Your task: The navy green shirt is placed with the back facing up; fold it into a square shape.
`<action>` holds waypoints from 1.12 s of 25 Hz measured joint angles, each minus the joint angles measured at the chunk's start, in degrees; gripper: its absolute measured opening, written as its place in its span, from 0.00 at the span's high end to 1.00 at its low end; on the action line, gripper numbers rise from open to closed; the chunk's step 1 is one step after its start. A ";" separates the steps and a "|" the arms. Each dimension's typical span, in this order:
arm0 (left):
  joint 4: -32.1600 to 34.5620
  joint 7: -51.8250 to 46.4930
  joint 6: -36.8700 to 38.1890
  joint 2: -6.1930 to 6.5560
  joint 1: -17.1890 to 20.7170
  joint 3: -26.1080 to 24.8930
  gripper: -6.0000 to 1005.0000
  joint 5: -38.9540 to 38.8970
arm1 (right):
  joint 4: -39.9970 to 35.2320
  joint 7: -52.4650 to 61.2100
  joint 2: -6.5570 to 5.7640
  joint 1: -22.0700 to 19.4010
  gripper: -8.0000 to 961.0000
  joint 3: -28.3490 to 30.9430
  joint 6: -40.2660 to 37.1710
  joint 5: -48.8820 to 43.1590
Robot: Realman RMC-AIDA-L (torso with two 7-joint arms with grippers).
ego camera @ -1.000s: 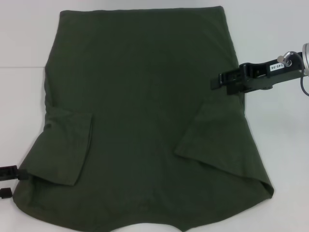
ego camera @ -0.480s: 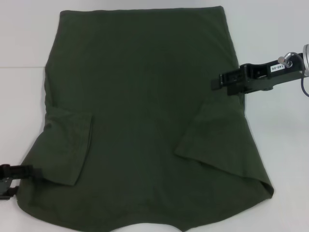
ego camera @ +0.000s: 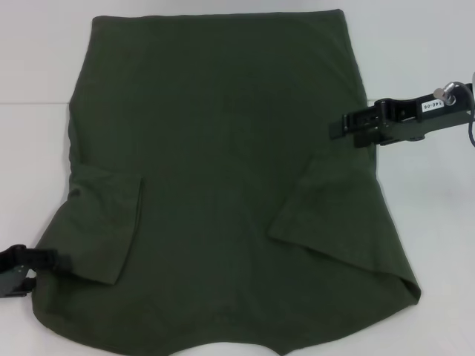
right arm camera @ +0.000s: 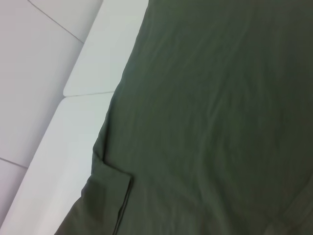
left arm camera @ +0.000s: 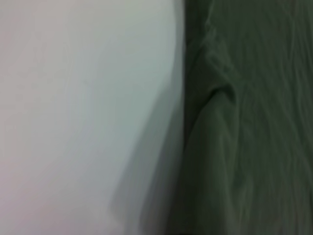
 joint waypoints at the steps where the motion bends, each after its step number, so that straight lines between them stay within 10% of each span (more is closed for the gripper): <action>1: 0.01 -0.06 -0.15 -0.03 0.00 0.06 0.29 0.24 | 0.00 0.00 -0.04 -0.04 0.32 0.14 -0.08 0.00; 19: 0.14 1.25 1.62 0.41 0.03 -0.29 0.96 -1.01 | -0.14 -0.21 -0.75 -0.68 0.33 0.55 -3.22 -0.33; 28: 0.44 2.43 3.22 1.25 -0.40 -0.38 0.97 -3.18 | -0.36 -0.18 -4.63 -2.83 0.34 0.30 -14.67 -8.74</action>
